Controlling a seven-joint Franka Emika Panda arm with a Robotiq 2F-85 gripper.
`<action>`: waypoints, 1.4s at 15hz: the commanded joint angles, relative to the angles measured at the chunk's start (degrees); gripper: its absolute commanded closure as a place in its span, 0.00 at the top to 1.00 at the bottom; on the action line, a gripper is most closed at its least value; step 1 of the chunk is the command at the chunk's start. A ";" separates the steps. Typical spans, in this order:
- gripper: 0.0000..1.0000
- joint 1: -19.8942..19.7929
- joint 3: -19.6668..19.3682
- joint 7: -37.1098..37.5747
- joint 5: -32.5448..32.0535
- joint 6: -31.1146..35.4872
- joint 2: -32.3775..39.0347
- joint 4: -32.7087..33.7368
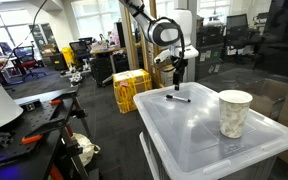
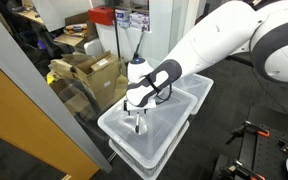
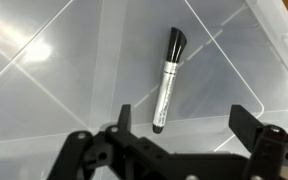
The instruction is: Put the marker inside the cup
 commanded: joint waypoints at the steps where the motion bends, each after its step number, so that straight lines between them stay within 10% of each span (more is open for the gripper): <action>1: 1.00 0.00 -0.01 -0.01 0.08 -0.21 0.52 0.69; 21: 1.00 5.25 -4.32 11.95 -1.47 2.11 7.18 4.68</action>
